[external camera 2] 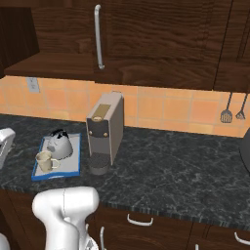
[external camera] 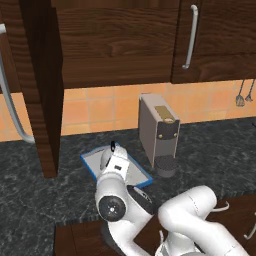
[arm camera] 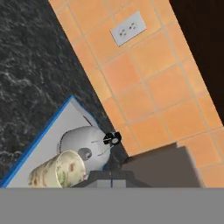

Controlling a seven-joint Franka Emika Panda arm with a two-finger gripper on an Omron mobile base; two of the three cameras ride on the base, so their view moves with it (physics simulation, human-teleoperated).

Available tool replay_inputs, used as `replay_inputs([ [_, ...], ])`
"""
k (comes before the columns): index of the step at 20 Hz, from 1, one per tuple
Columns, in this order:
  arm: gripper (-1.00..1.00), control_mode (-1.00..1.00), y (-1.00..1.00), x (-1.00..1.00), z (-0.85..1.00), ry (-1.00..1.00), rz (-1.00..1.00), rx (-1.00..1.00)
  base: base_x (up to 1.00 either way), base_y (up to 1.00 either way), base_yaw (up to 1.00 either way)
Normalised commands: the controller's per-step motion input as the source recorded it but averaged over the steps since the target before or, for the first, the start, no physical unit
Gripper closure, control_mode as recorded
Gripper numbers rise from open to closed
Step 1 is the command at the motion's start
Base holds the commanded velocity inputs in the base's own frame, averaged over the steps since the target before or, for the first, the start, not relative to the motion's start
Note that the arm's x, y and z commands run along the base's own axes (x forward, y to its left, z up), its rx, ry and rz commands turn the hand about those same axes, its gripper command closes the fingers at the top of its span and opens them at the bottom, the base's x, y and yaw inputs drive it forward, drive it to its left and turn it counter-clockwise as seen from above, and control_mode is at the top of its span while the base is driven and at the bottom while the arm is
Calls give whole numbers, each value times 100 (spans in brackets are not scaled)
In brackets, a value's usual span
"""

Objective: Pick the kettle from the counter and place it on the tray. Then pick the mug from the cabinet and place it on the tray. Then close the cabinet doors.

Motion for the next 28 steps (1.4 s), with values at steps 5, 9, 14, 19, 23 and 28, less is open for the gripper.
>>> replay_inputs([
  [5, 100, -100, 30, -3, 0, -9, 0, -9, 0, 0, 0],
  [9, 100, -100, 49, -2, 5, -12, 1, -9, 0, 0, 0],
  [14, 100, -100, 73, -10, 25, -13, -1, -20, 0, 0, 0],
  [19, 100, -100, 61, -26, 40, -7, -12, -23, 0, 0, 0],
  [23, 100, -100, 51, -20, 42, -21, -11, -22, 0, 0, 0],
  [28, 100, -100, 34, 0, 19, -25, -3, -23, 0, 0, 0],
])
